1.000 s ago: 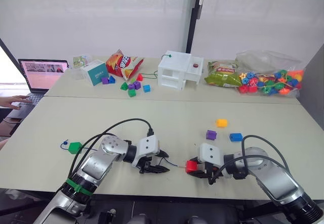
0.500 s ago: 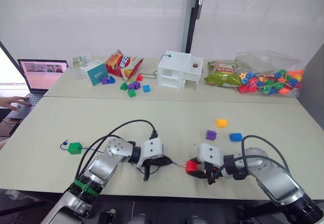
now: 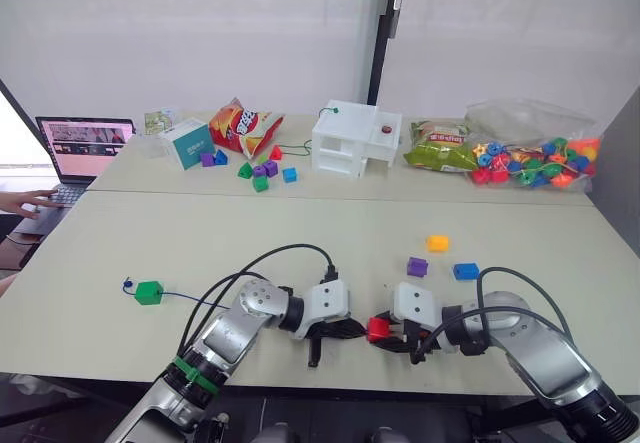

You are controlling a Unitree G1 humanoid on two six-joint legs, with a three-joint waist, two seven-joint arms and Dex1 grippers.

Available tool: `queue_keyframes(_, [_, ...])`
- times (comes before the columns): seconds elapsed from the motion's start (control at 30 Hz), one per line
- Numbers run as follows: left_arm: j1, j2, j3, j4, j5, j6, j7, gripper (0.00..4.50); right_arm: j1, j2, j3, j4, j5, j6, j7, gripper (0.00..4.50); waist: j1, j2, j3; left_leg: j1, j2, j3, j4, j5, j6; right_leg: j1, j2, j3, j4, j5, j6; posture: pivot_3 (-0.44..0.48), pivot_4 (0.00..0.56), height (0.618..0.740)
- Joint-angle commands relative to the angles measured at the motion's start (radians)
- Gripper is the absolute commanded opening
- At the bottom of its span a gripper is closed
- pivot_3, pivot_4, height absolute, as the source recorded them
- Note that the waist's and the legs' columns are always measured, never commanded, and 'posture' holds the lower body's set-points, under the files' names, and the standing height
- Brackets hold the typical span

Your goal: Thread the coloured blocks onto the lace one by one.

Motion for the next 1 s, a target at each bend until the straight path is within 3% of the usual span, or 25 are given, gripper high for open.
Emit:
queue_keyframes(0.03, [-0.021,-0.030,-0.020,-0.037,0.001,0.024,0.017,0.05,0.001,-0.008,0.005,0.011,-0.007,0.008,0.000,1.20,0.001,0.000,0.000,0.000,0.000,0.000,0.000,0.000,0.000,0.000,0.000,0.000,0.000,0.000,0.000,0.000,0.150,0.740])
queue_keyframes(0.2, [-0.016,-0.024,0.007,-0.062,-0.029,0.041,0.003,0.05,0.002,-0.011,0.003,0.008,-0.004,0.014,0.004,1.20,0.001,0.000,0.000,0.000,0.000,0.000,0.001,0.000,0.000,0.001,0.000,0.000,0.000,0.000,0.000,0.000,0.150,0.740])
queue_keyframes(0.23, [-0.014,-0.021,0.015,-0.073,-0.043,0.052,-0.005,0.60,0.003,-0.011,0.003,0.006,-0.003,0.015,0.004,1.20,0.001,0.000,0.000,0.000,0.000,0.000,0.001,0.000,0.000,0.001,0.000,0.000,0.000,0.000,0.000,0.000,0.150,0.740])
queue_keyframes(0.3, [-0.013,-0.006,0.030,-0.105,-0.077,0.086,-0.031,1.19,0.007,-0.007,-0.006,-0.003,0.005,0.024,-0.002,1.20,0.001,0.000,0.000,0.000,0.000,0.000,0.001,0.000,0.000,0.000,0.000,0.000,0.000,0.000,0.000,0.000,0.150,0.740])
queue_keyframes(0.37, [-0.015,0.017,0.041,-0.137,-0.103,0.112,-0.056,1.87,0.009,-0.002,-0.030,-0.017,0.017,0.034,-0.016,2.28,0.000,0.000,0.000,0.000,0.000,0.000,0.000,0.000,0.000,0.000,0.000,0.000,0.000,0.000,0.000,0.000,0.150,0.740])
queue_keyframes(0.57, [-0.044,0.018,0.008,-0.132,-0.077,0.112,-0.034,3.83,0.034,-0.065,-0.129,-0.079,0.070,0.061,-0.008,4.30,0.003,0.000,0.000,-0.001,0.000,0.000,0.000,0.000,0.000,-0.001,-0.001,0.000,0.000,0.000,0.000,0.000,0.150,0.740])
queue_keyframes(0.6, [-0.051,0.003,-0.006,-0.112,-0.058,0.095,-0.016,3.84,0.043,-0.079,-0.148,-0.090,0.079,0.062,-0.005,4.48,0.004,0.000,0.000,-0.002,0.000,0.000,0.000,0.000,0.000,-0.001,-0.001,0.000,0.000,0.000,0.000,0.000,0.150,0.740])
queue_keyframes(0.97, [-0.099,-0.096,-0.078,0.109,0.035,-0.044,0.035,3.84,0.109,-0.153,-0.178,-0.101,0.085,0.027,0.018,4.48,-0.004,0.000,0.000,-0.002,0.000,0.000,0.000,0.000,0.000,-0.001,0.000,0.000,-0.001,0.000,0.000,0.000,0.150,0.740])
queue_keyframes(1.0, [-0.099,-0.094,-0.074,0.109,0.022,-0.043,0.018,3.58,0.106,-0.151,-0.175,-0.099,0.083,0.025,0.017,4.50,-0.004,0.000,0.000,-0.002,0.000,0.000,0.000,0.000,0.000,-0.001,0.000,0.000,-0.001,0.000,0.000,0.000,0.150,0.740])
